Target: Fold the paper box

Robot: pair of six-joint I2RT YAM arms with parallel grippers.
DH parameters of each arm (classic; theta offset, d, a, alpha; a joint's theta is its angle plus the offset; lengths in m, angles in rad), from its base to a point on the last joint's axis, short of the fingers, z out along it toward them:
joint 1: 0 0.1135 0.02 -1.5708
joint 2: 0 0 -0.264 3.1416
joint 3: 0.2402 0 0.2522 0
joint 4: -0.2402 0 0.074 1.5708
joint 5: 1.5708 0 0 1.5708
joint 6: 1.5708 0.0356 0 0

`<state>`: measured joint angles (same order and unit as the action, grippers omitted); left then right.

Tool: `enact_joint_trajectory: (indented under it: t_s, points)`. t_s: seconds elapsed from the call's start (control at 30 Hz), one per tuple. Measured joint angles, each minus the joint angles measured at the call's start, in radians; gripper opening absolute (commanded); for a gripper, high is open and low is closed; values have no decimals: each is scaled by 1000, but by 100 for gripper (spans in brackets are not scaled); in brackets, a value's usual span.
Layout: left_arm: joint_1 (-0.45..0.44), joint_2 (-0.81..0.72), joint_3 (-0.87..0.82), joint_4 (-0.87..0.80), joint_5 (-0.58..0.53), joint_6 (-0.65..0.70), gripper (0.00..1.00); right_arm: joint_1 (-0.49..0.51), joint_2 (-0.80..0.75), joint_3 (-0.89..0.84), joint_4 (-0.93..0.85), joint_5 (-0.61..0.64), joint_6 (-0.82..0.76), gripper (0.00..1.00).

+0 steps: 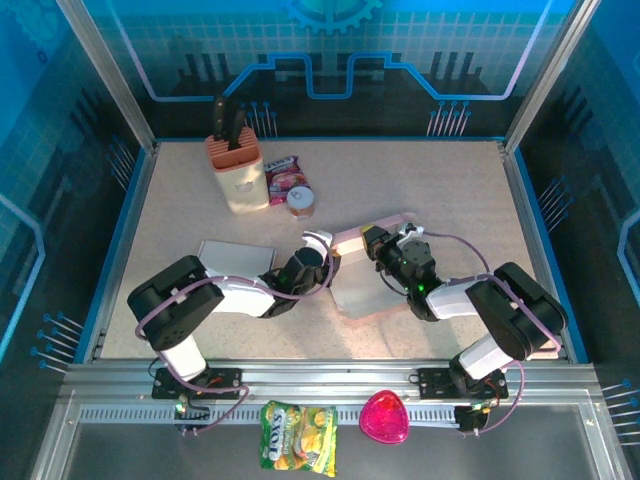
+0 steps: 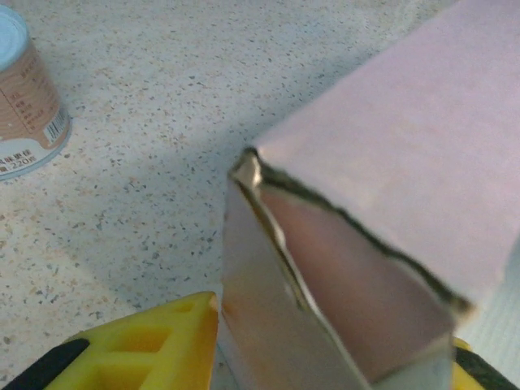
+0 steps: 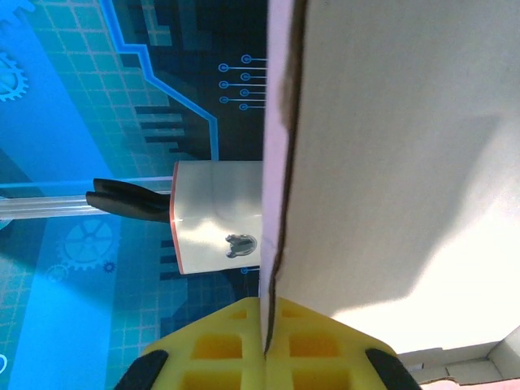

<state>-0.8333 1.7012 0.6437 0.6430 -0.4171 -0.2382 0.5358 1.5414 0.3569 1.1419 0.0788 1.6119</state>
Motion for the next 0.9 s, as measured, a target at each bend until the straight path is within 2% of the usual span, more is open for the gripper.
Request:
enact_joint_trajectory:
  t_s: [0.13, 0.43, 0.63, 0.9]
  points:
    - [0, 11, 17, 4, -21, 1, 29, 0, 0, 0, 0, 0, 5, 0]
    - [-48, 29, 23, 12, -117, -2, 29, 0, 0, 0, 0, 0, 8, 0]
    - [-92, 43, 29, 2, -200, -58, 29, 0, 0, 0, -8, 0, 11, 0]
    - [-110, 59, 35, -6, -261, -116, 21, 1, 0, 0, -10, 0, 11, 0]
